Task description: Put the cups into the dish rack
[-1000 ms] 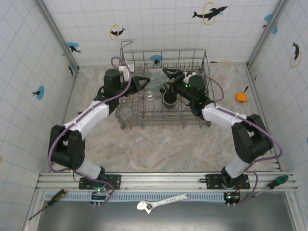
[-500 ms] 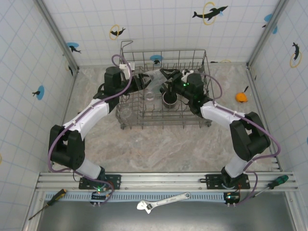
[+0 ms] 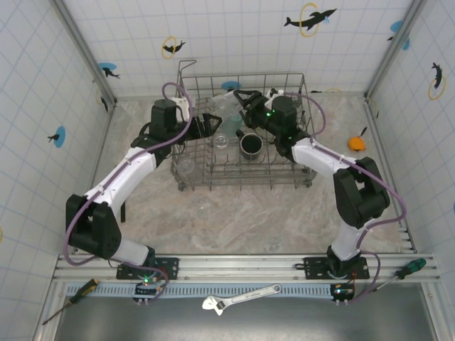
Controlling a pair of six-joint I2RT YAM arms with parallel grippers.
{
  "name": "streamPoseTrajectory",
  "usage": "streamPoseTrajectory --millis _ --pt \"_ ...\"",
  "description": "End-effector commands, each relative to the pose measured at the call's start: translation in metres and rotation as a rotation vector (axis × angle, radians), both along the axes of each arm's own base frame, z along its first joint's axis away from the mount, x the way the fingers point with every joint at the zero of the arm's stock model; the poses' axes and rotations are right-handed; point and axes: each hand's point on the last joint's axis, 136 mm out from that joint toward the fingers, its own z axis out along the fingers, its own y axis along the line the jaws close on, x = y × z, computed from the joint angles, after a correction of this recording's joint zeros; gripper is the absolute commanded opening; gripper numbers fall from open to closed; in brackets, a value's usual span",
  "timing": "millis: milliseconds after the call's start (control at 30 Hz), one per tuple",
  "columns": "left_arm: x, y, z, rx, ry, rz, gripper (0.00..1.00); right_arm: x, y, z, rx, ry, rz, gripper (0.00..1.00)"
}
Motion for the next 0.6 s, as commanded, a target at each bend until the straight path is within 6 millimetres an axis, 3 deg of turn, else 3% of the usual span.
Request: streamPoseTrajectory --millis 0,133,300,567 --pt "-0.005 0.011 0.022 0.06 -0.056 0.022 0.97 0.016 -0.002 0.023 -0.032 -0.093 -0.04 0.34" --pt "-0.008 0.02 0.042 0.045 -0.053 0.057 0.97 0.024 0.0 0.019 -0.103 -0.124 -0.061 0.34" --pt "0.002 0.046 0.041 0.101 -0.013 0.156 0.97 0.035 0.006 0.007 -0.186 -0.141 -0.058 0.33" --pt "0.029 0.118 0.029 -0.002 0.083 0.345 0.97 0.041 0.027 -0.012 -0.332 -0.201 -0.033 0.3"
